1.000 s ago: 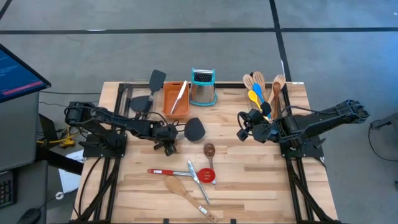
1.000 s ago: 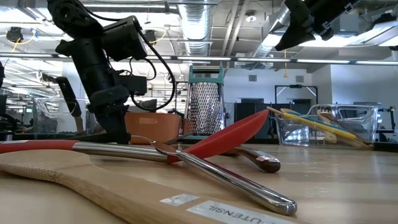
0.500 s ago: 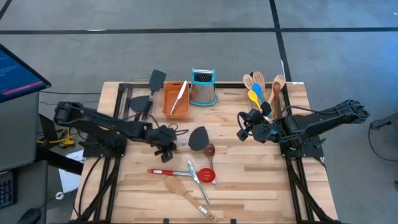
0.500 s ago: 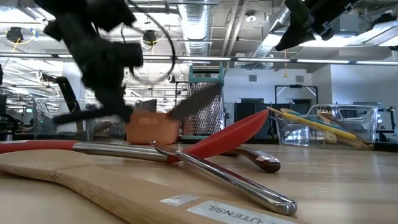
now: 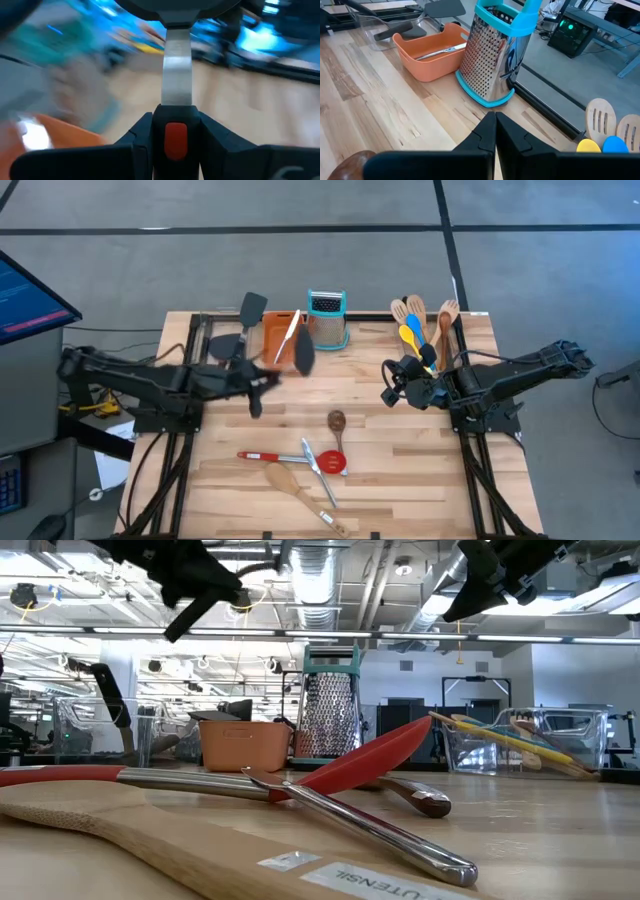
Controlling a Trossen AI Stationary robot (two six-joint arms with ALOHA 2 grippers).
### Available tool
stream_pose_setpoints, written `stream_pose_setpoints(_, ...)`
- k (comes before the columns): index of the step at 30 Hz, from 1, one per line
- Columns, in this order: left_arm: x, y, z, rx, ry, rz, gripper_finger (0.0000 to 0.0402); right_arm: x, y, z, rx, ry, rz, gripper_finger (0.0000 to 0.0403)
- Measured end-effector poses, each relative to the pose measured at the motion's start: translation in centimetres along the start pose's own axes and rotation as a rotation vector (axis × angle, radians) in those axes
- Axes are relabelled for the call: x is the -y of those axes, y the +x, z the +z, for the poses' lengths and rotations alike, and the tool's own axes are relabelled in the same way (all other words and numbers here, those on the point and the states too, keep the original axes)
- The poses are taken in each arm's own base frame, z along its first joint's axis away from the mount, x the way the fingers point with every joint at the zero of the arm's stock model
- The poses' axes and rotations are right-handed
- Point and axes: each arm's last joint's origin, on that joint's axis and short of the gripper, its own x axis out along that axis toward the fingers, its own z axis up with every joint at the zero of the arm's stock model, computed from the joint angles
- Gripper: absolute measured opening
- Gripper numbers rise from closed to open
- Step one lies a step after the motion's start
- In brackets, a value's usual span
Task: Pick & Place Kitchen Items
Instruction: Put the plastic spatula into the left transparent bin
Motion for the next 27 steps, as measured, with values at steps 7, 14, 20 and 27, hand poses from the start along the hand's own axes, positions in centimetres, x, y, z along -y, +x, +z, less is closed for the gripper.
stream_pose_setpoints(7,-2.5,-2.2,1.5,0.112,0.171,0.505,0.0077,0.0,0.0,0.0,0.000,0.000,0.000,0.0001)
stream_pose_setpoints(14,-4.9,-2.3,2.0,0.070,0.223,0.807,0.0078,0.0,0.0,0.0,0.000,0.001,0.000,0.0001)
stream_pose_setpoints(20,-7.4,-1.7,2.1,0.034,0.202,0.891,0.0077,0.0,0.0,0.0,0.000,0.002,0.000,0.0001)
stream_pose_setpoints(27,-10.9,-1.3,1.2,-0.065,0.133,0.908,0.0077,0.0,0.0,0.0,0.000,0.002,0.000,0.0001)
